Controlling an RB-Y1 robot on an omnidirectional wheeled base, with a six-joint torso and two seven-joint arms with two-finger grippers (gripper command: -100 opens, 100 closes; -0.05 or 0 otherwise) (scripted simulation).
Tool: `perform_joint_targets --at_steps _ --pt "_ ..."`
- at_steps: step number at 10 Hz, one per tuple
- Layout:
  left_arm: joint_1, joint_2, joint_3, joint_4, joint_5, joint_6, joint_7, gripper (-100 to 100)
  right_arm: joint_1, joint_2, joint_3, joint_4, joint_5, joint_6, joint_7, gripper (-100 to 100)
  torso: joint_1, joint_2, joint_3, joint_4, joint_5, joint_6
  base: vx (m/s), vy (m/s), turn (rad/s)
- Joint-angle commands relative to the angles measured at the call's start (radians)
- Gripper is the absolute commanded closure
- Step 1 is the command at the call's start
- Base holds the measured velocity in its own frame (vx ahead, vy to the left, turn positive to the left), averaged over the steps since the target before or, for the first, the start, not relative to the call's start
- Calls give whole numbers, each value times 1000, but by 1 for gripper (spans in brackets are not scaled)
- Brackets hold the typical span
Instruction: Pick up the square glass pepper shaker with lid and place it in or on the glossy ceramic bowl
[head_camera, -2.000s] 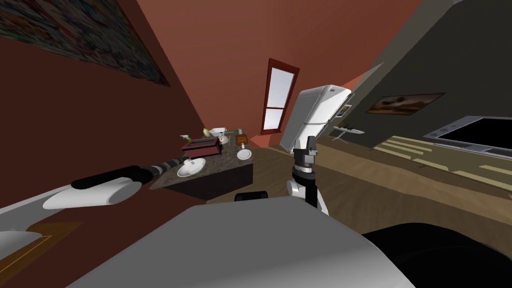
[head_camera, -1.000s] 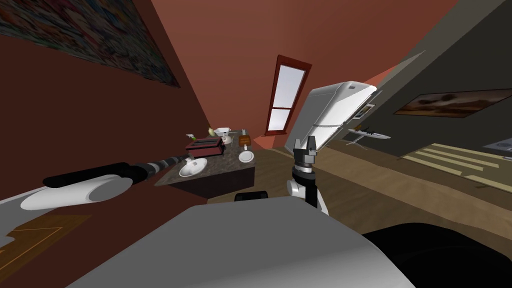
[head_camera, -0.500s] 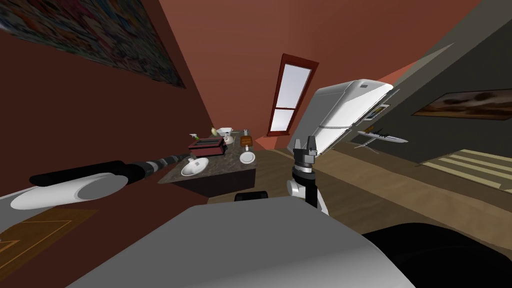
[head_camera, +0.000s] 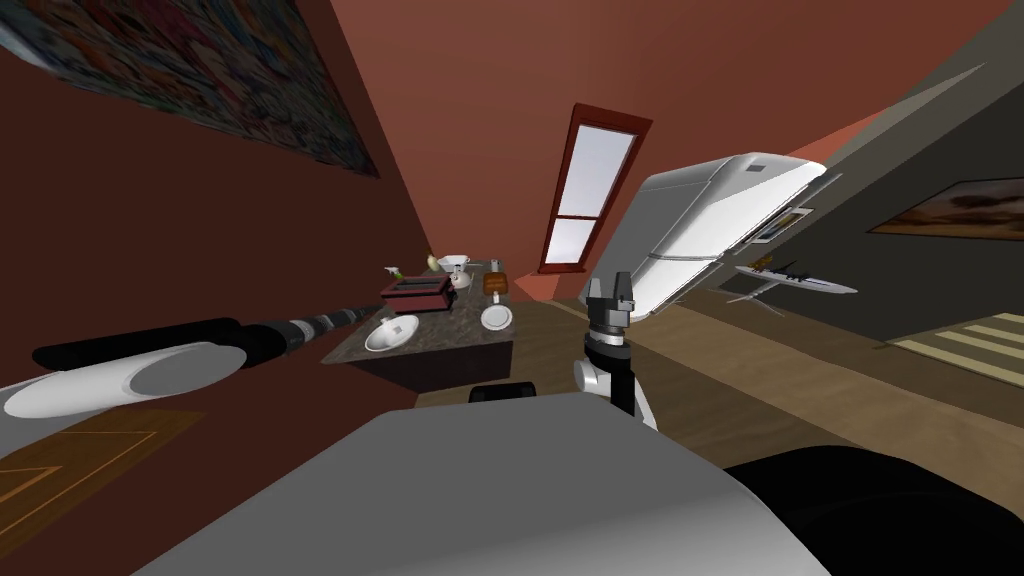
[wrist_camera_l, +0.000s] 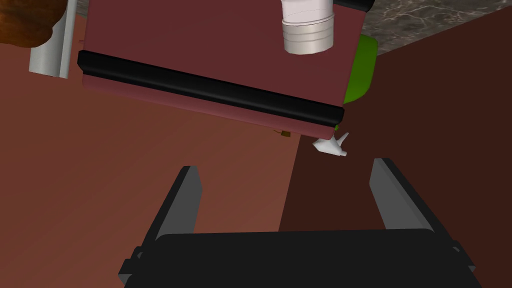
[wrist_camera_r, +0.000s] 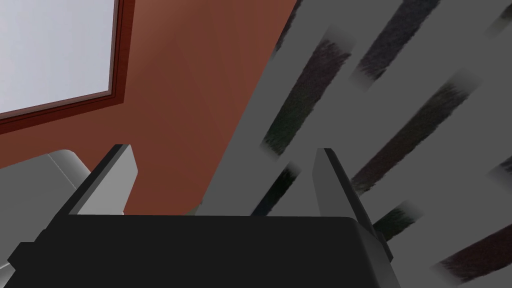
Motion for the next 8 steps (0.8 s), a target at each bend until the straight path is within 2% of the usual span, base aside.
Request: perform_joint_targets --at_steps 1,2,3,8 --pt "3 2 3 -1 33 0 -23 -100 0 0 0 0 0 0 0 0 0 0 0 0 0 0 24 -12 -6" --pt "0 2 0 -1 18 0 -14 -100 0 0 0 0 0 0 0 0 0 1 0 0 0 0 7 -3 -4" --pt "0 2 0 -1 20 0 -16 0 0 0 0 0 0 0 0 0 1 2 1 0 0 0 0 0 0" --pt "0 2 0 -1 20 0 -16 0 0 0 0 0 0 0 0 0 1 3 2 1 0 0 0 0 0"
